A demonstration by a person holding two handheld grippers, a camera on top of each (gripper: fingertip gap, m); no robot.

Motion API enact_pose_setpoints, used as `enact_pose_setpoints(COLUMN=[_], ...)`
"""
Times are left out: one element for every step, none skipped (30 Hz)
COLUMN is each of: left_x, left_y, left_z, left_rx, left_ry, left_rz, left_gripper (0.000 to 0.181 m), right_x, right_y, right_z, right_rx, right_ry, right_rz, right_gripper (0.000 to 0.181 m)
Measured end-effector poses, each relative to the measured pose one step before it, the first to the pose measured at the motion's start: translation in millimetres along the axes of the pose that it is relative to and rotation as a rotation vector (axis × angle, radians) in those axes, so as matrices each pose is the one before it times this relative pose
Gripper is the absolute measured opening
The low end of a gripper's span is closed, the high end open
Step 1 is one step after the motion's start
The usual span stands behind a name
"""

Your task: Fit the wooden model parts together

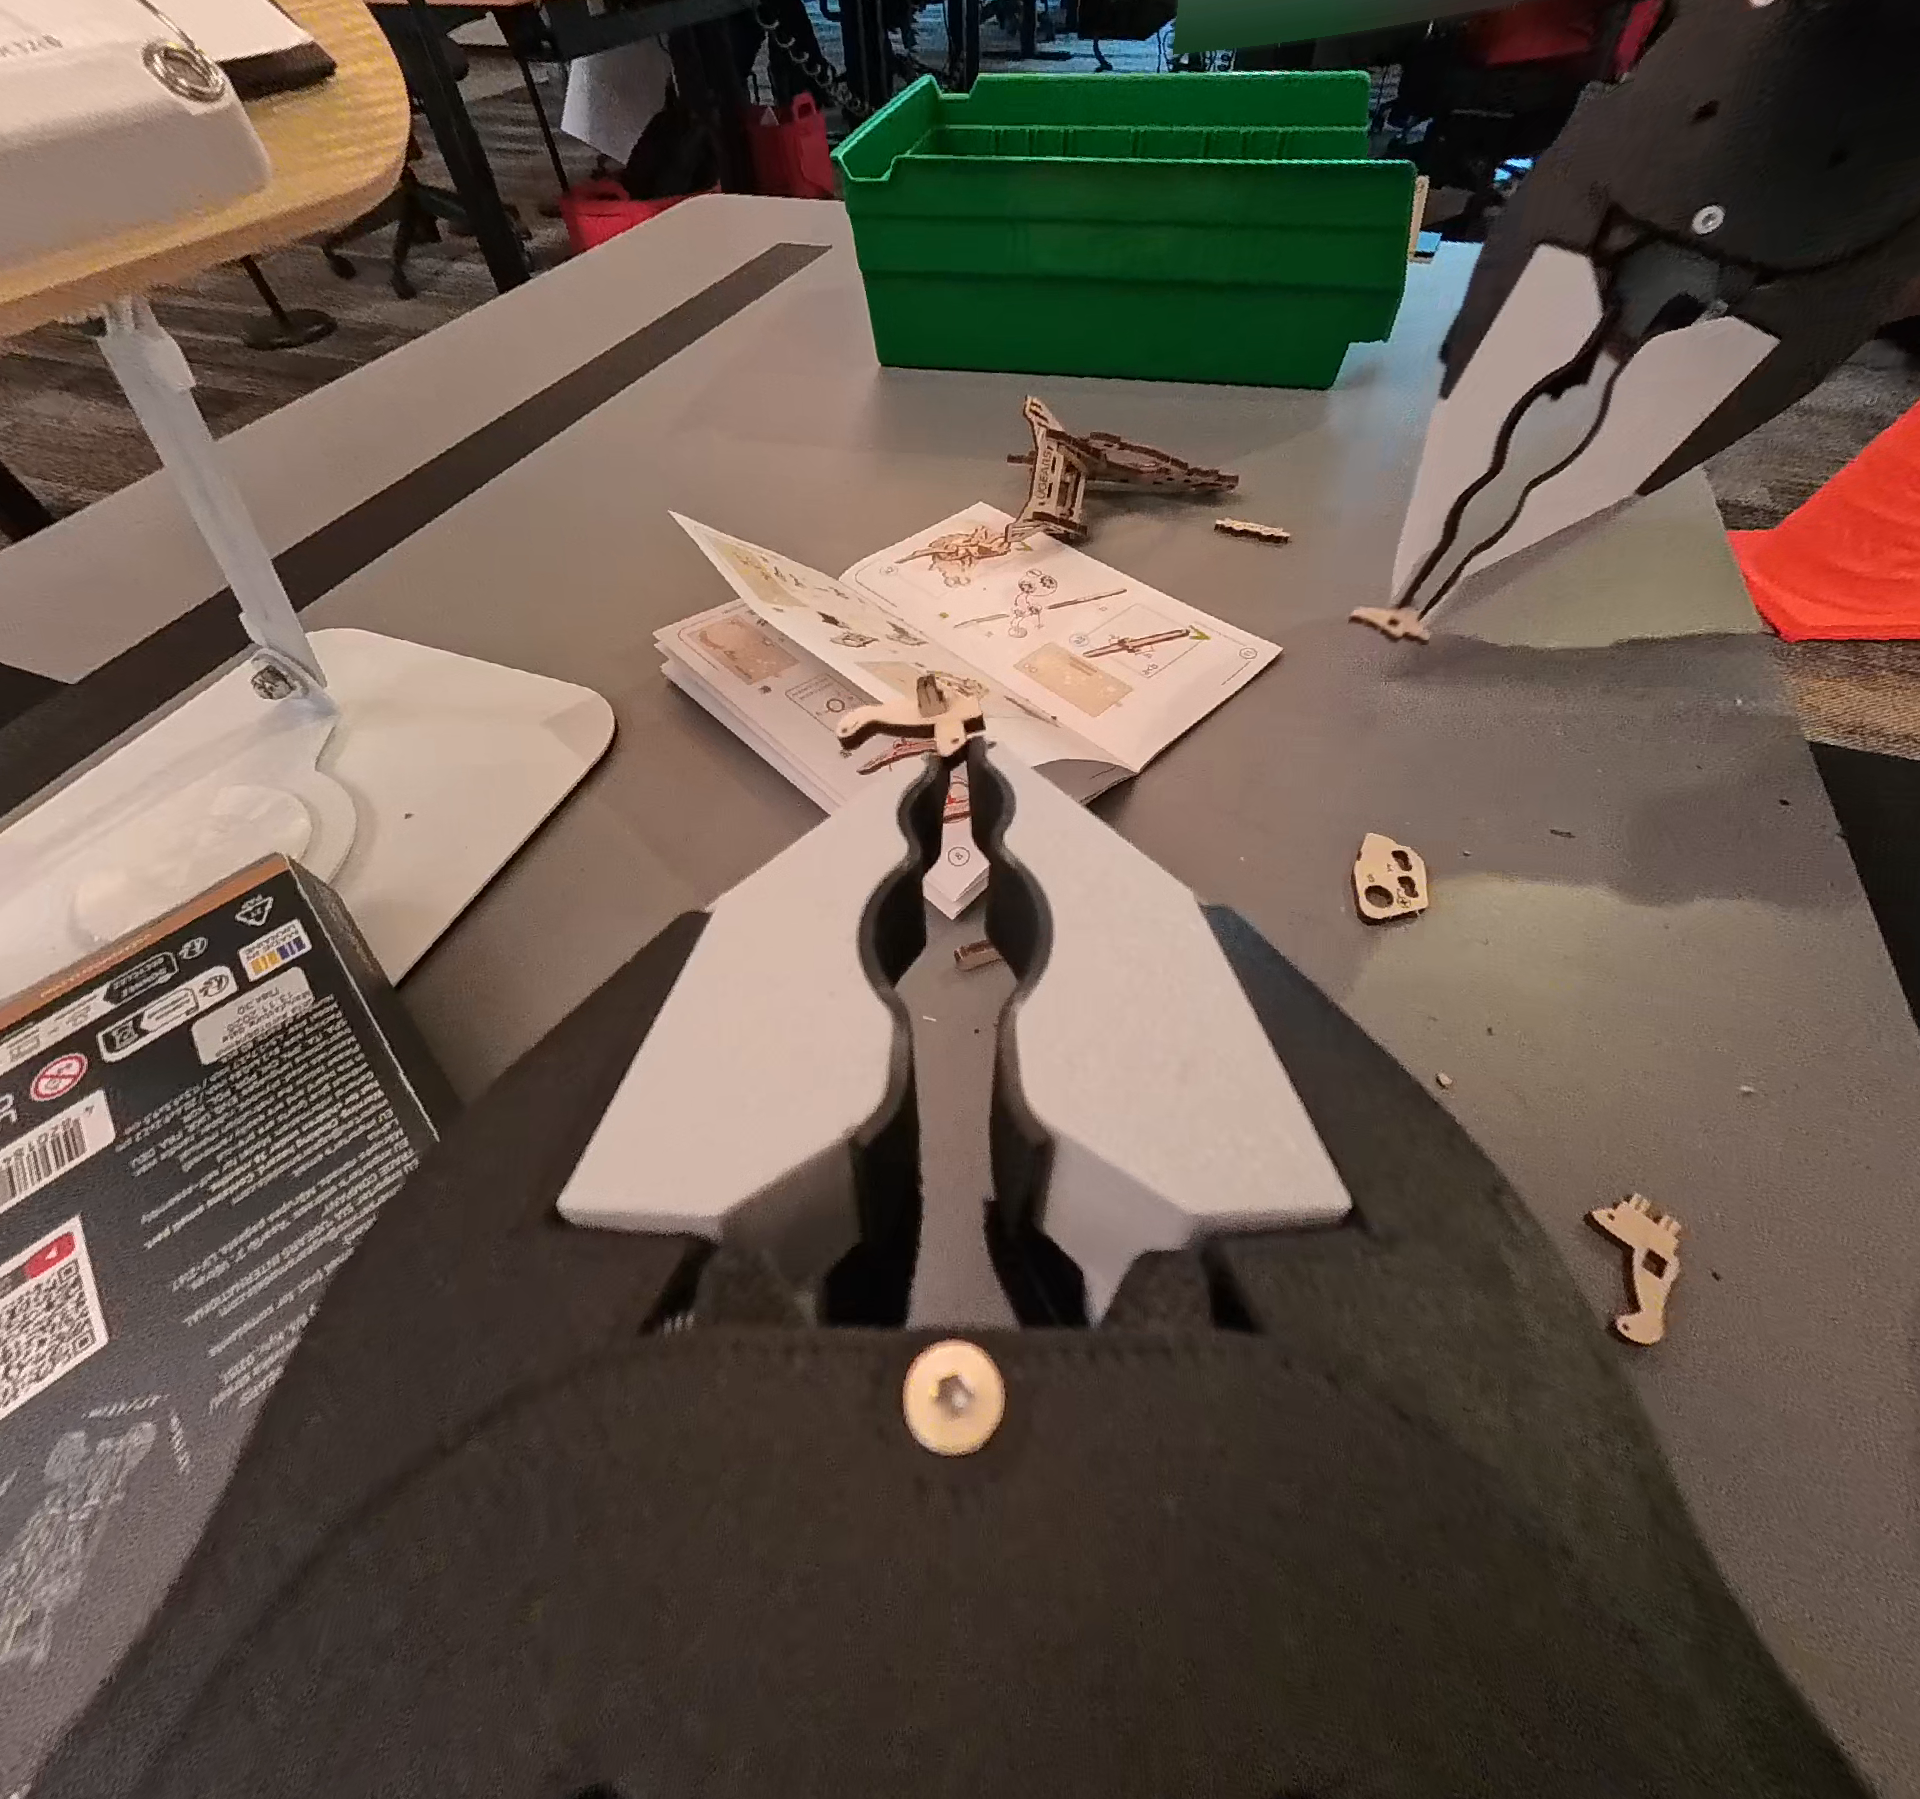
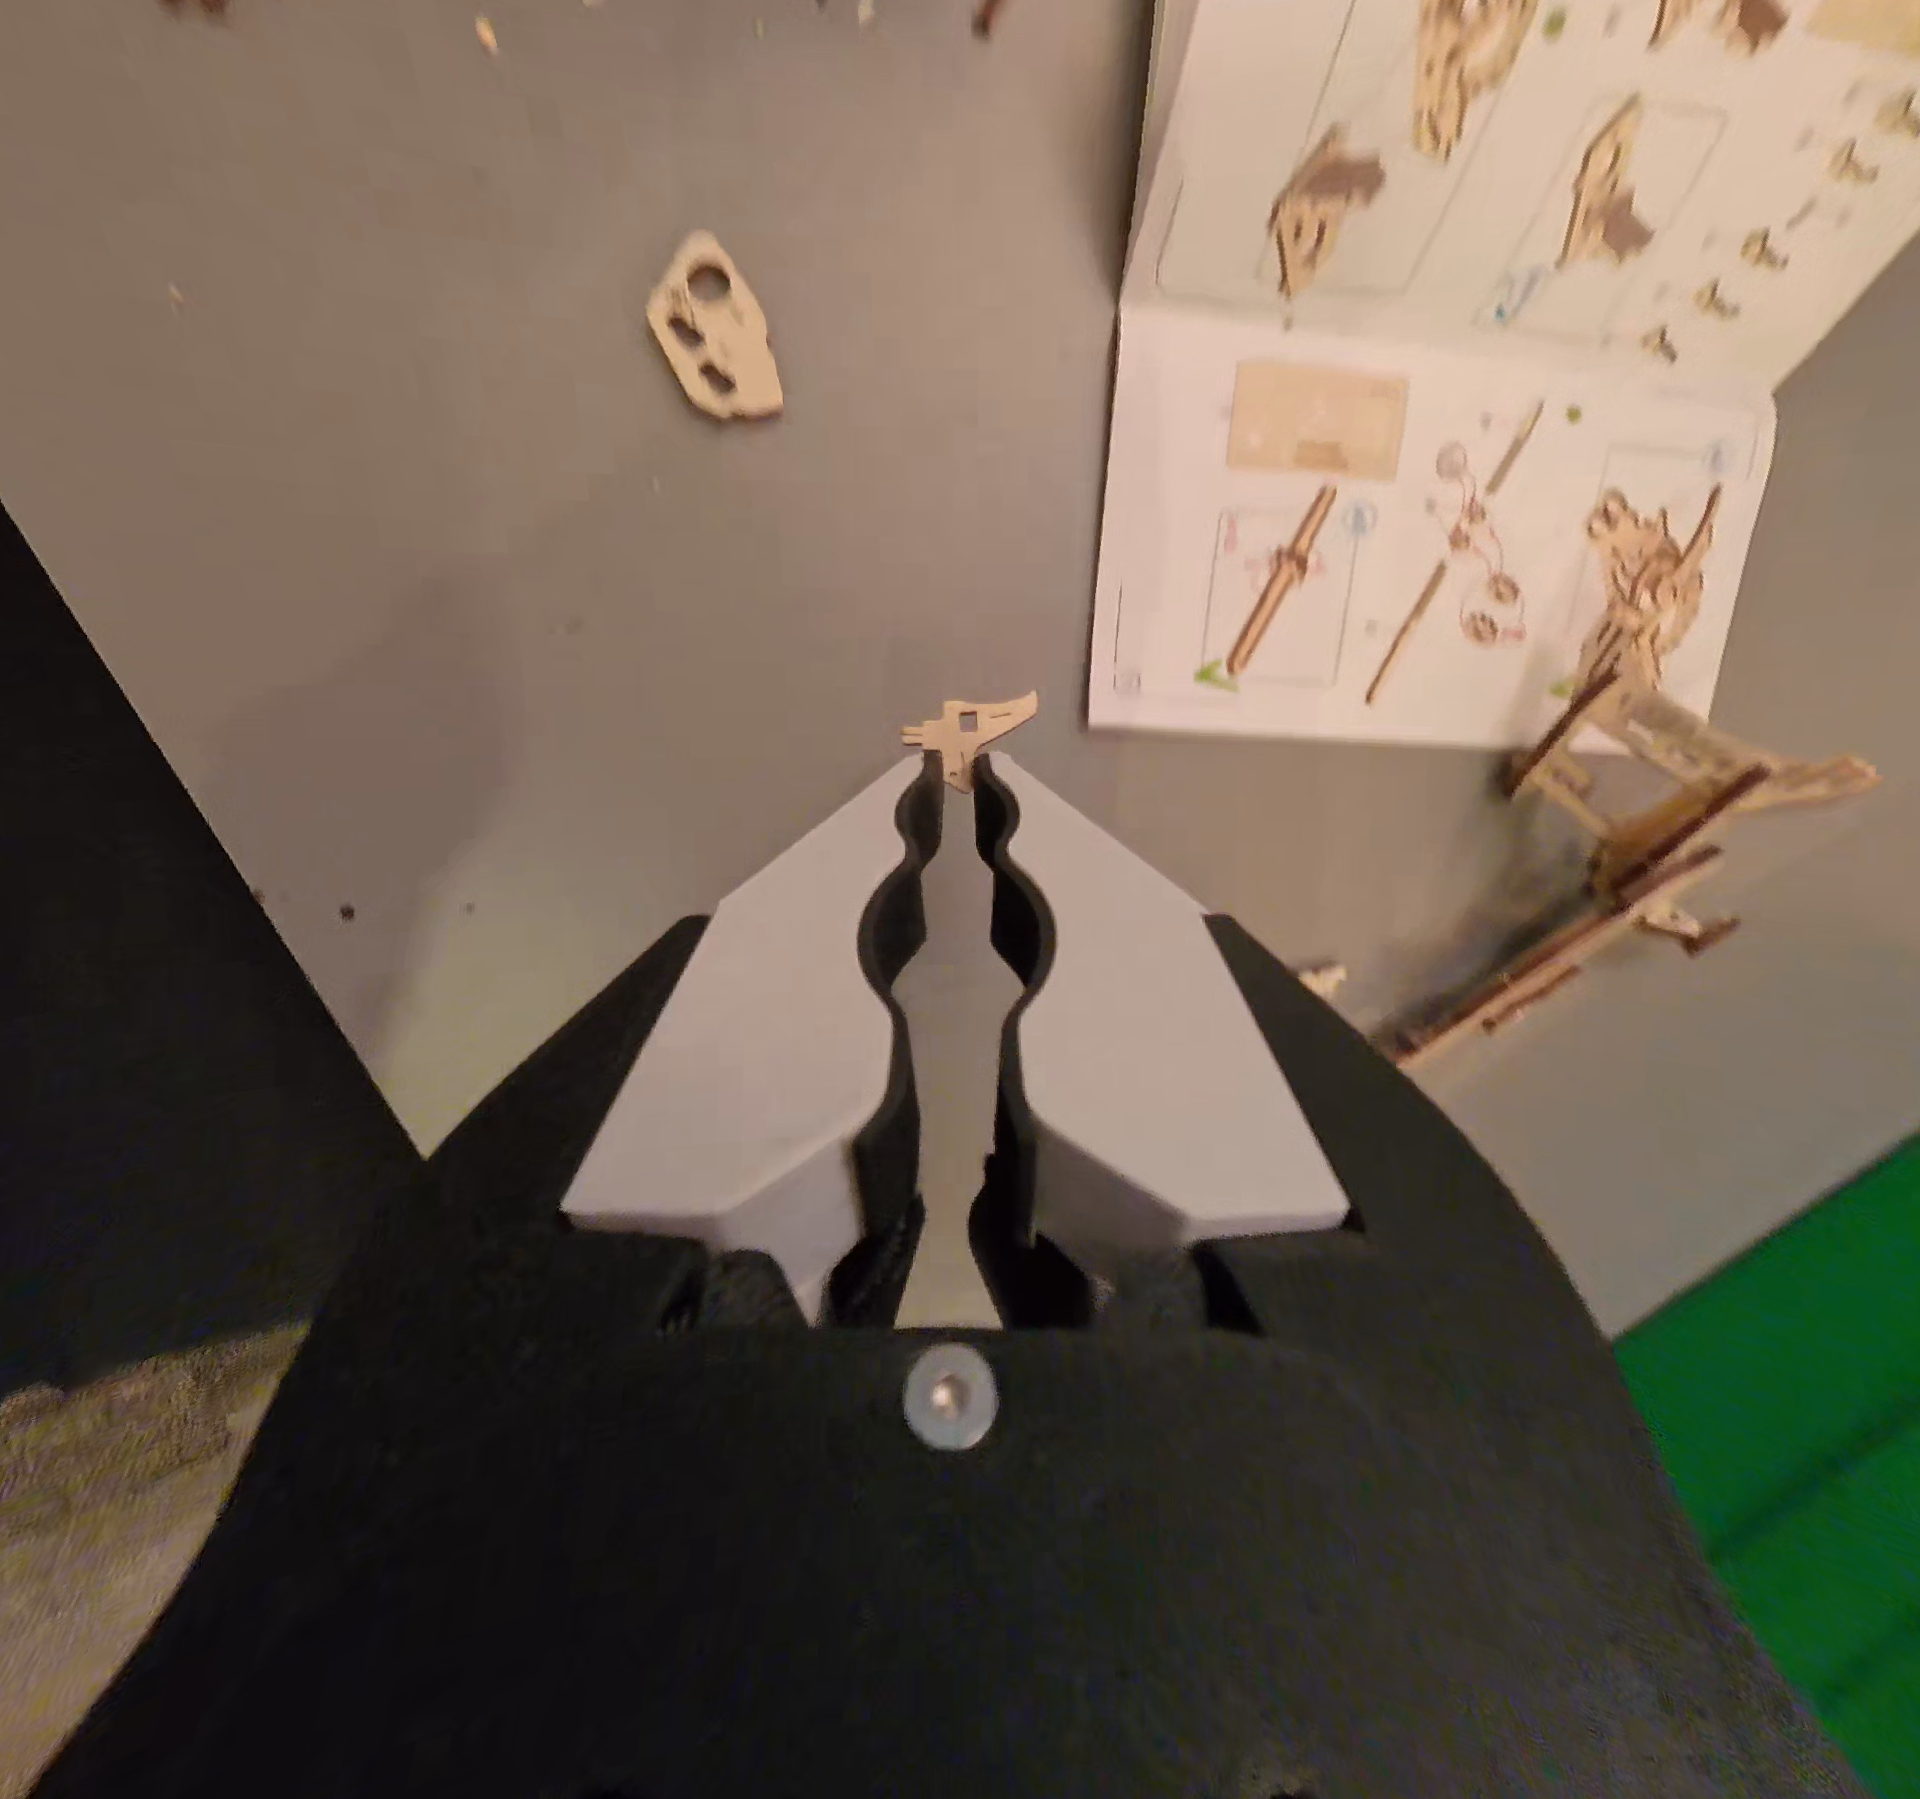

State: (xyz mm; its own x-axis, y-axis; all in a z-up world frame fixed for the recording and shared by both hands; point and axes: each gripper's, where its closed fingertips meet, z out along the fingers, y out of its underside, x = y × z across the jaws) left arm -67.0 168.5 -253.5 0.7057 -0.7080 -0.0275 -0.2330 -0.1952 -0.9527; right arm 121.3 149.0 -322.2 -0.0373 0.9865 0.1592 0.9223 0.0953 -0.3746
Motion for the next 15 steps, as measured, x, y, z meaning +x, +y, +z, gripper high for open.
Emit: enact_pose_setpoints(left_x=[0.12, 0.13, 0.13, 0.22, 0.11, 0.01, 0.05, -0.06, 0.11, 0.08, -0.03, 0.01, -0.19, -0.31, -0.18], left_y=[0.27, 0.12, -0.13, -0.15, -0.03, -0.06, -0.02, -0.17, -0.42, -0.51, -0.31, -0.1, 0.08, -0.15, -0.38], left_z=[0.19, 0.19, 0.04, 0.0, 0.02, -0.05, -0.13, -0.41, -0.31, -0.28, -0.25, -0.31, -0.27, -0.47, -0.53], left_rx=[-0.001, -0.0007, 0.0001, 0.0004, 0.0002, -0.0002, -0.0004, 0.0008, 0.0017, 0.0016, 0.0006, 0.0008, 0.0, 0.0009, 0.0029], left_ry=[0.0016, 0.0006, 0.0, 0.0007, 0.0007, 0.0002, -0.0006, -0.0009, 0.0004, 0.0007, -0.0003, -0.0009, -0.0005, -0.0002, 0.0002], left_rz=[-0.0015, 0.0004, 0.0012, 0.0001, -0.0003, 0.0002, 0.001, 0.001, 0.0001, 0.0001, 0.0009, 0.001, -0.0003, -0.0011, -0.0012], left_gripper=[0.001, 0.002, 0.002, 0.002, 0.002, 0.002, 0.002, 0.002, 0.002, 0.002, 0.002, 0.002, 0.001, 0.001, 0.001], right_x=[0.35, 0.52, 0.15, 2.16, 3.65, -0.43, -2.91, -0.94, -3.75, -7.84, -5.55, -3.85, -4.14, -1.92, -1.41], right_y=[8.84, 9.5, 10.14, 11.91, 11.73, 8.62, 5.55, 1.78, -4.53, -9.4, -12.17, -14.35, -11.46, -5.71, -3.89], right_z=[-2.76, -2.71, -2.9, -2.88, -2.21, -0.73, 1.01, 1.98, 2.04, 1.91, 1.06, -0.97, -2.2, -3.05, -4.56], right_rx=[-0.0509, -0.0605, -0.0693, -0.0874, -0.0933, -0.0809, -0.0716, -0.061, -0.0315, -0.0066, 0.0153, 0.0452, 0.0493, 0.0366, 0.0499], right_ry=[0.0124, 0.0163, 0.0164, 0.0309, 0.0397, 0.011, -0.0031, 0.0149, -0.0005, -0.0269, -0.013, -0.0065, -0.0164, -0.0112, -0.0161], right_rz=[-0.0147, -0.0233, -0.0332, -0.0362, -0.0327, -0.0291, -0.0315, -0.0354, -0.0335, -0.0289, -0.026, -0.0189, -0.0041, 0.0135, 0.024], right_gripper=[0.003, 0.003, 0.003, 0.003, 0.003, 0.003, 0.003, 0.003, 0.003, 0.003, 0.004, 0.014, 0.017, 0.016, 0.019])
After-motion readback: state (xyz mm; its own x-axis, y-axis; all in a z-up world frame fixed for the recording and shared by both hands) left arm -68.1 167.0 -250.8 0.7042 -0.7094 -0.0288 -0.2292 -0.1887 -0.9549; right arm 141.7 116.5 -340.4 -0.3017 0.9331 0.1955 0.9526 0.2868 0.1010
